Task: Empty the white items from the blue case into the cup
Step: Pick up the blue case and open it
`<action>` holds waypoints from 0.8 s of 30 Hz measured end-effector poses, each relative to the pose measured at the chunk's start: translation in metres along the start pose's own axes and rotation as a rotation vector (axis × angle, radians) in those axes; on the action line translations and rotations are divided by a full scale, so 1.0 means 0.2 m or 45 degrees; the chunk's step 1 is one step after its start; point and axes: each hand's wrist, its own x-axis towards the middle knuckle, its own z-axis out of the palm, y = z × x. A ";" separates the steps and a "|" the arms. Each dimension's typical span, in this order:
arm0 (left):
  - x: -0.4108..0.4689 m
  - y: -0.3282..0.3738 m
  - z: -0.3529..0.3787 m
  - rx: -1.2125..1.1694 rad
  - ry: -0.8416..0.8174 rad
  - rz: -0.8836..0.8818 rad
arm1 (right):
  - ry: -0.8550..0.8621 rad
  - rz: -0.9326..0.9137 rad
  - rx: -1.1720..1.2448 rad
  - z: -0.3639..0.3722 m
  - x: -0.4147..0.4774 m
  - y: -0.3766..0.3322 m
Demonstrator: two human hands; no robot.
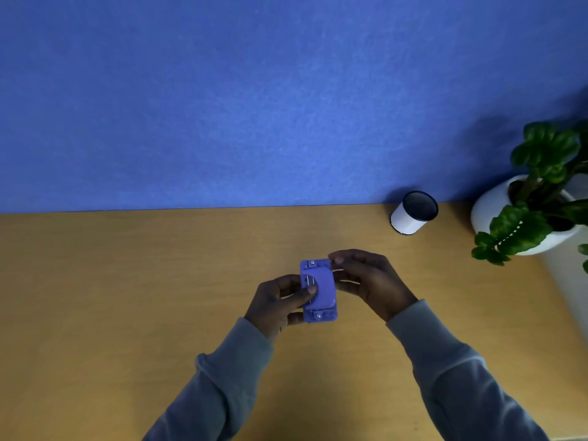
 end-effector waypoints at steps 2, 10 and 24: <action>0.00 0.00 0.01 0.007 -0.003 0.000 | 0.049 0.007 0.001 0.01 0.00 -0.01; -0.02 0.01 0.04 0.009 -0.042 0.035 | -0.009 0.158 0.007 0.04 0.00 -0.04; -0.05 0.01 0.08 0.019 -0.086 0.083 | -0.026 0.390 0.214 0.00 0.00 0.01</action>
